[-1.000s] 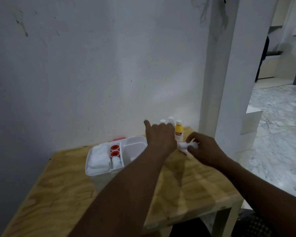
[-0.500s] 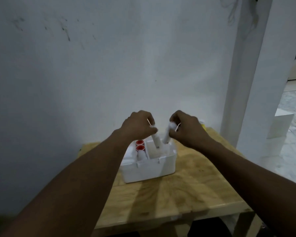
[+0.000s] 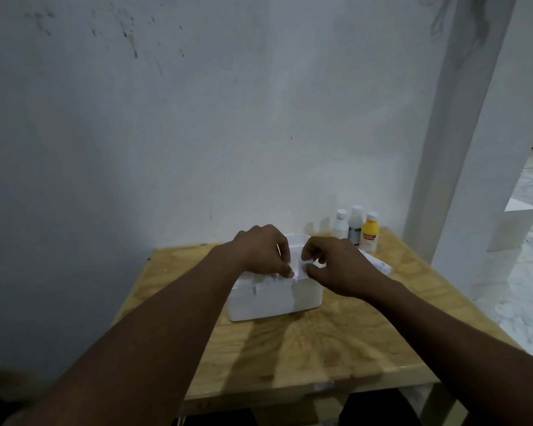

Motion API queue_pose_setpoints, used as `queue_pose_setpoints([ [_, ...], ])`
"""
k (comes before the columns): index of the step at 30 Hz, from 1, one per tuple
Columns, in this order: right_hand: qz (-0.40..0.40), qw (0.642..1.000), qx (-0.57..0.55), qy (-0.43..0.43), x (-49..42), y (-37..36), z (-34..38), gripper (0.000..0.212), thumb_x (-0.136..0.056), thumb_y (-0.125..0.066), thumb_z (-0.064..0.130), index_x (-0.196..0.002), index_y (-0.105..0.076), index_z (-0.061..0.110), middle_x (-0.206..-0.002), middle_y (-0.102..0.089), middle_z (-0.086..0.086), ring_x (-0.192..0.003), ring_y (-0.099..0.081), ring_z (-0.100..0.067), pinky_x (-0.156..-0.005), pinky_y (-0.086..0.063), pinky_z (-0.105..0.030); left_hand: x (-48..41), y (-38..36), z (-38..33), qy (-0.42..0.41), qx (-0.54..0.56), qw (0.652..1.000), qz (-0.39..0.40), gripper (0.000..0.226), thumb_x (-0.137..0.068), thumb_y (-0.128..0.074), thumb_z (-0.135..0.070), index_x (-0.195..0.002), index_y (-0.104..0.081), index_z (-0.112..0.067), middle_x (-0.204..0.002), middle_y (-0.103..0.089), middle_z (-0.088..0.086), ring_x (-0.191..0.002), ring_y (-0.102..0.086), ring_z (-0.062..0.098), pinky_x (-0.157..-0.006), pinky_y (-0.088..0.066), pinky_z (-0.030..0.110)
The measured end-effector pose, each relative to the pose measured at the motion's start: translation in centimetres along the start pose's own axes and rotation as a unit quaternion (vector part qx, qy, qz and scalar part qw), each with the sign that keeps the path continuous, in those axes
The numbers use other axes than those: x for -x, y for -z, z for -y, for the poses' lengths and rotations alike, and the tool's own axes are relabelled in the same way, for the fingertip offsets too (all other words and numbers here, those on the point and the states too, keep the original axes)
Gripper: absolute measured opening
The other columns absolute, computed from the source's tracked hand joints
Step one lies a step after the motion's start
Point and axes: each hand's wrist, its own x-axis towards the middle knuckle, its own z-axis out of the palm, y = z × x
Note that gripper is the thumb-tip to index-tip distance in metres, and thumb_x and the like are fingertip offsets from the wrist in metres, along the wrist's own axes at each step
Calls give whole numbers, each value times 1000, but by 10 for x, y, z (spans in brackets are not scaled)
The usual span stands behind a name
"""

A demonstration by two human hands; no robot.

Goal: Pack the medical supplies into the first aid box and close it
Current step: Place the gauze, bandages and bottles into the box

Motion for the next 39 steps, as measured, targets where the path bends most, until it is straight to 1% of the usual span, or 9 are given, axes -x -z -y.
queue_pose_setpoints([
  [5, 35, 999, -22, 4, 3, 1, 7, 8, -82, -66, 24, -88, -70, 27, -91, -71, 14, -80, -63, -2, -77, -56, -30, 0, 5, 0, -9, 37, 999, 33, 10, -75, -72, -32, -82, -78, -29, -90, -76, -10, -93, -68, 13, -93, -57, 43],
  [10, 27, 996, -81, -11, 5, -1, 13, 15, -82, -68, 21, -96, -64, 25, -96, -71, 7, -85, -66, -5, -80, -57, -30, 0, 6, 1, -19, 37, 999, 21, 17, -83, -64, -20, -90, -78, -25, -98, -75, -8, -97, -67, 15, -93, -57, 39],
  [15, 24, 994, -108, -27, 5, 0, 12, 24, -79, -66, 20, -102, -62, 23, -96, -72, 5, -88, -69, -12, -83, -58, -35, 0, 6, 1, -32, 41, 998, 24, 17, -87, -65, -15, -97, -77, -19, -89, -70, -8, -92, -65, 13, -82, -53, 27],
  [20, 13, 995, -100, -27, 4, -3, 9, 24, -81, -64, 13, -103, -64, 20, -98, -72, 5, -89, -68, -8, -84, -58, -34, -2, 6, 2, -20, 61, 998, -3, 23, -87, -60, -18, -100, -79, -19, -102, -75, -5, -99, -67, 15, -90, -57, 32],
  [24, 3, 995, -99, -23, 2, -5, 8, 23, -82, -64, 12, -104, -65, 18, -99, -71, 3, -91, -67, -9, -85, -58, -34, -4, 3, 4, -17, 71, 997, -6, 24, -88, -58, -21, -100, -78, -20, -104, -74, -4, -99, -66, 15, -88, -56, 31],
  [29, -11, 995, -99, -16, 1, -8, 5, 18, -83, -63, 15, -99, -66, 21, -96, -71, 4, -88, -67, -9, -83, -58, -35, -7, 1, 7, -13, 68, 998, -6, 25, -88, -57, -25, -102, -77, -22, -109, -72, -4, -100, -65, 16, -85, -53, 28],
  [33, -18, 995, -98, -18, 1, -9, 4, 15, -84, -64, 16, -98, -67, 22, -95, -71, 5, -86, -66, -8, -81, -57, -30, -9, -1, 8, -15, 67, 998, -6, 25, -88, -58, -26, -104, -77, -22, -112, -71, -4, -102, -64, 17, -85, -52, 28],
  [35, -21, 995, -93, -18, 1, -9, 4, 14, -85, -64, 16, -97, -67, 21, -95, -71, 5, -86, -66, -7, -80, -56, -28, -8, 0, 7, -19, 66, 998, -7, 26, -89, -58, -24, -105, -77, -21, -106, -70, -7, -100, -64, 15, -84, -50, 26],
  [39, 9, 997, -81, -13, 1, -10, 4, 14, -84, -68, 25, -97, -70, 22, -93, -71, 7, -84, -65, -5, -78, -55, -26, -6, 1, 7, -28, 68, 997, 8, 24, -87, -61, -16, -102, -79, -21, -81, -62, -19, -80, -59, 5, -68, -44, 18],
])
